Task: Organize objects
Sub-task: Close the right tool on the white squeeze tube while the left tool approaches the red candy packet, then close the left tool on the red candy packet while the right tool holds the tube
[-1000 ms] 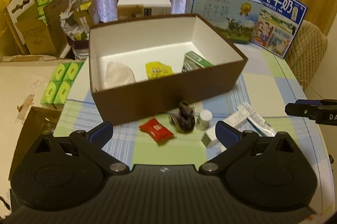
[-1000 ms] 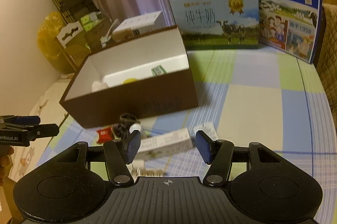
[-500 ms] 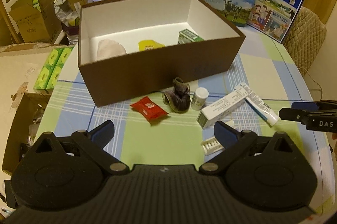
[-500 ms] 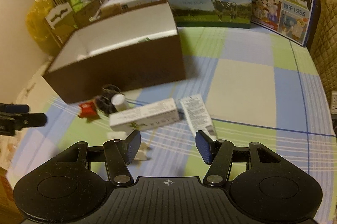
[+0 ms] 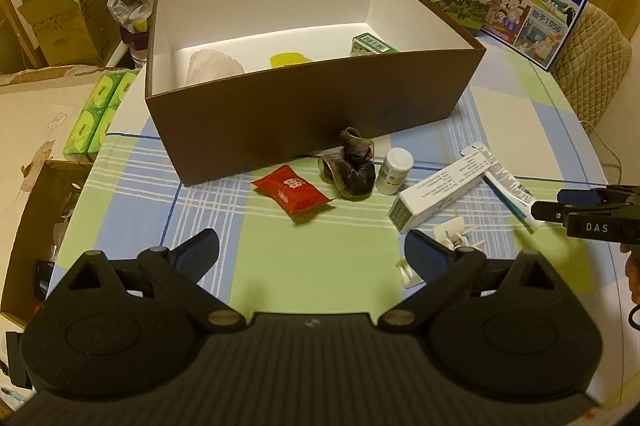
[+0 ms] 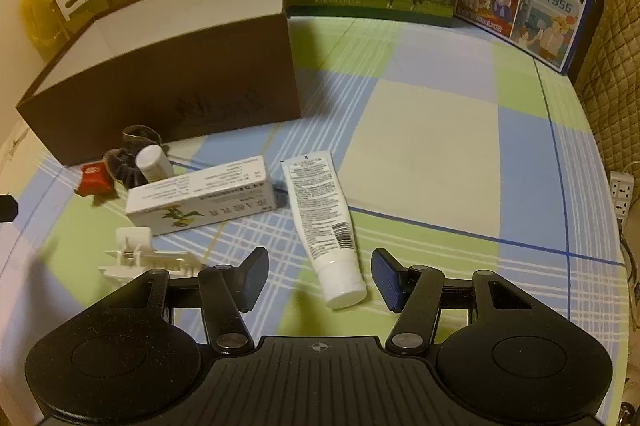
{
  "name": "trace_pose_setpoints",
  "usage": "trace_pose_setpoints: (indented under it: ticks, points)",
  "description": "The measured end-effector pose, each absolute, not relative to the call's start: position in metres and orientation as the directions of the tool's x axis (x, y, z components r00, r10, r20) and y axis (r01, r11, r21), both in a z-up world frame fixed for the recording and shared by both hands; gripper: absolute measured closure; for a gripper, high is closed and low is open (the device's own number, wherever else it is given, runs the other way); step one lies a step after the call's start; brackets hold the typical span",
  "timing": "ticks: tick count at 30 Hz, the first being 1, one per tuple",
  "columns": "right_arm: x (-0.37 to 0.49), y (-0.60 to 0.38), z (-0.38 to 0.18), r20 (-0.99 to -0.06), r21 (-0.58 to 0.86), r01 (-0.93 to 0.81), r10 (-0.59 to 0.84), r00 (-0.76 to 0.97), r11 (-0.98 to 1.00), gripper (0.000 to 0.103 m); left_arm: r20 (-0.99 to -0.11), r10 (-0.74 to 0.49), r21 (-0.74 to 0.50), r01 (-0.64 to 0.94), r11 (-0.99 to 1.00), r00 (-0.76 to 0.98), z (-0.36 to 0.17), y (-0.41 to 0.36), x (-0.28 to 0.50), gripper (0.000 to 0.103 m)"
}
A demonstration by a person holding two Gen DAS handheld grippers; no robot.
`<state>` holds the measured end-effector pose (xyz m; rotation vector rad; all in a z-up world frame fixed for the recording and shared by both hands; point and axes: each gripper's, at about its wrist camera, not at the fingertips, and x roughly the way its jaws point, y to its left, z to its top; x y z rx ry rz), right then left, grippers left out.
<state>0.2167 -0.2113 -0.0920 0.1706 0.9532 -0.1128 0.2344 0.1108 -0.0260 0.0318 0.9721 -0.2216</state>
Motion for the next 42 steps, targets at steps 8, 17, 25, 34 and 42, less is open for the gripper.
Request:
trace_pose_setpoints:
  ticks: [8,17,25,34,42]
  points:
    - [0.228,-0.215,-0.105,-0.818,0.064,0.145,-0.031,0.574,0.987,0.052,-0.835,-0.156,-0.068,0.182,0.981,0.527,-0.036,0.111,0.24,0.005]
    - [0.237,-0.219,-0.12,-0.829,0.058,0.139,-0.03,0.559,0.989,0.069,-0.847,-0.146,-0.068,0.168,0.983,0.512,-0.051,0.11,0.25,0.006]
    - [0.232,-0.223,-0.12,-0.825,0.038,0.208,-0.087,0.559,0.977,0.072,-0.85,-0.136,-0.07,0.148,0.987,0.509,-0.065,0.106,0.263,0.007]
    - [0.216,-0.252,-0.118,-0.827,0.031,0.32,-0.155,0.541,0.947,0.072,-0.857,-0.079,-0.054,0.064,0.996,0.509,-0.086,0.105,0.294,0.025]
    - [0.211,-0.253,-0.118,-0.824,0.027,0.334,-0.169,0.541,0.942,0.072,-0.853,-0.041,-0.018,0.049,0.999,0.52,-0.095,0.099,0.321,0.04]
